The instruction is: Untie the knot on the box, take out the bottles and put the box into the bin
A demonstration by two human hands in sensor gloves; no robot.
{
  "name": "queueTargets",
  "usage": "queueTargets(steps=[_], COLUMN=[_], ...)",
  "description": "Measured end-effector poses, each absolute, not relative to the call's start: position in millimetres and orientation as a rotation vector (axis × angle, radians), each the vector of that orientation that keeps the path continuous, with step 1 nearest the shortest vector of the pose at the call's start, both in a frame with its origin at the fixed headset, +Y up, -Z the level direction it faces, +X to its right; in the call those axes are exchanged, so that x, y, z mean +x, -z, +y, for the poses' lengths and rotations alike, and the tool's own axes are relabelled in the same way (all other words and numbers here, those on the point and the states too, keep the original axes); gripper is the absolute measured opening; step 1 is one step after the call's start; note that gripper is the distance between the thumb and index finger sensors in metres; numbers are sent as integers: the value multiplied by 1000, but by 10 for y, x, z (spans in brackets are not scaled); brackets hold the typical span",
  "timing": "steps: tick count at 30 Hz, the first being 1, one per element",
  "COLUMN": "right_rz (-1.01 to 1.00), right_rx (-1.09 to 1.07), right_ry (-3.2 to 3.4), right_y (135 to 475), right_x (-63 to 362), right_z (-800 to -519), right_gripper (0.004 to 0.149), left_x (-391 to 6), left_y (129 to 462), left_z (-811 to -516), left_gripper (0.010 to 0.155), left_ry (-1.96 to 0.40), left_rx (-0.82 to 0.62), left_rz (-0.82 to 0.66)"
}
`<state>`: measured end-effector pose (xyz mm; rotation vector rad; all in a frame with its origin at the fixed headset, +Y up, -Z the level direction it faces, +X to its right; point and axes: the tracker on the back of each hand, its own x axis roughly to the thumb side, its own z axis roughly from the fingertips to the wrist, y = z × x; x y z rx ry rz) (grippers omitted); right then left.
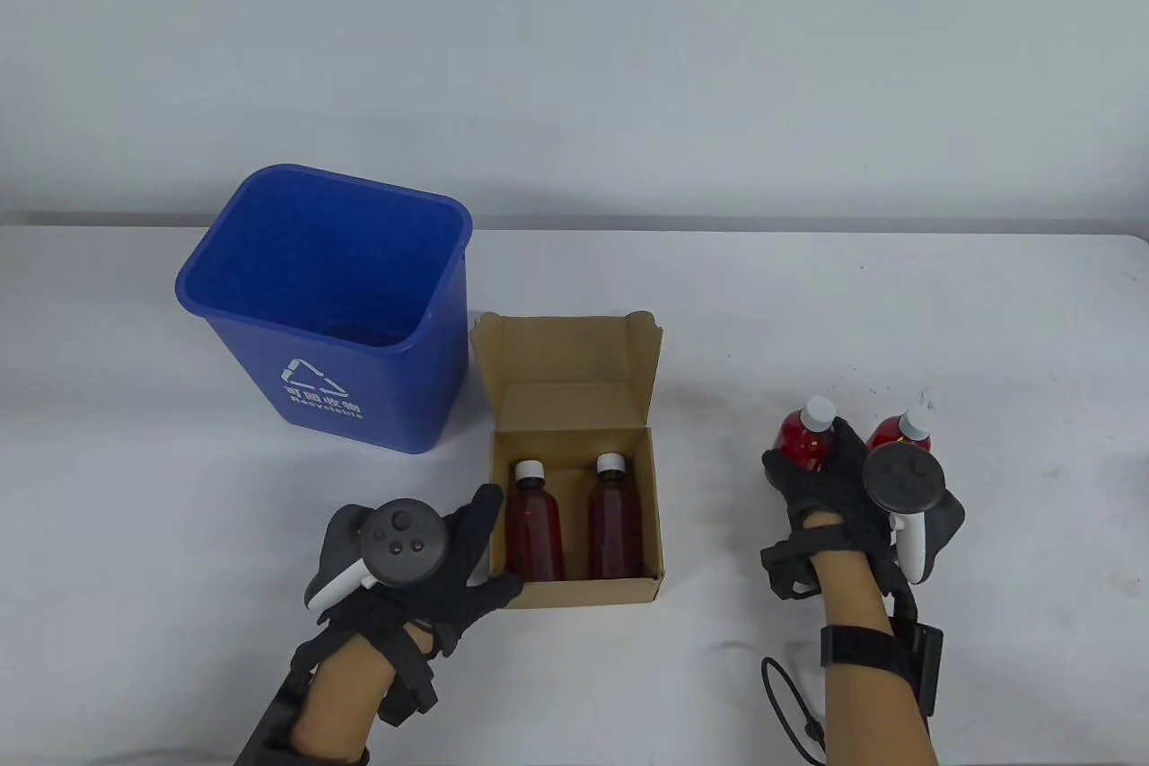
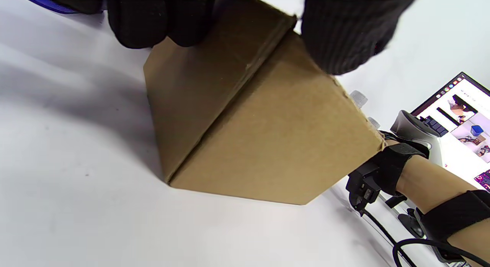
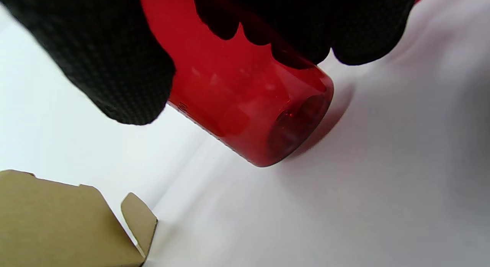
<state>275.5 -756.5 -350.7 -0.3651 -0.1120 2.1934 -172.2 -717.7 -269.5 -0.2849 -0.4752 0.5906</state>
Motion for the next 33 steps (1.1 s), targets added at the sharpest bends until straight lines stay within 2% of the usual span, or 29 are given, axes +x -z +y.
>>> queueTargets(steps=[9, 12, 18, 26, 33], right_rz=[-39, -14, -114, -396, -498], right_rx=[-379, -369, -327, -207, -21], right_ry=[-2158, -2149, -2199, -2249, -2313], right_y=[3522, 3478, 3363, 3089, 2974], right_x=[2782, 2776, 2709, 2540, 2208], right_z=[-7609, -7554, -7251, -6715, -6489], right_gripper=[83, 88, 90, 86, 82], left_x=[-1723, -1723, -1725, -1728, -1730], left_y=[2696, 2696, 2697, 2697, 2698], left_z=[-7179, -7179, -7177, -7171, -7167], left_gripper=[95, 95, 95, 95, 95], left_ry=[-592, -591, -590, -581, -575], left_rx=[-286, -286, -286, -279, -274], left_rz=[-475, -475, -474, -471, -467])
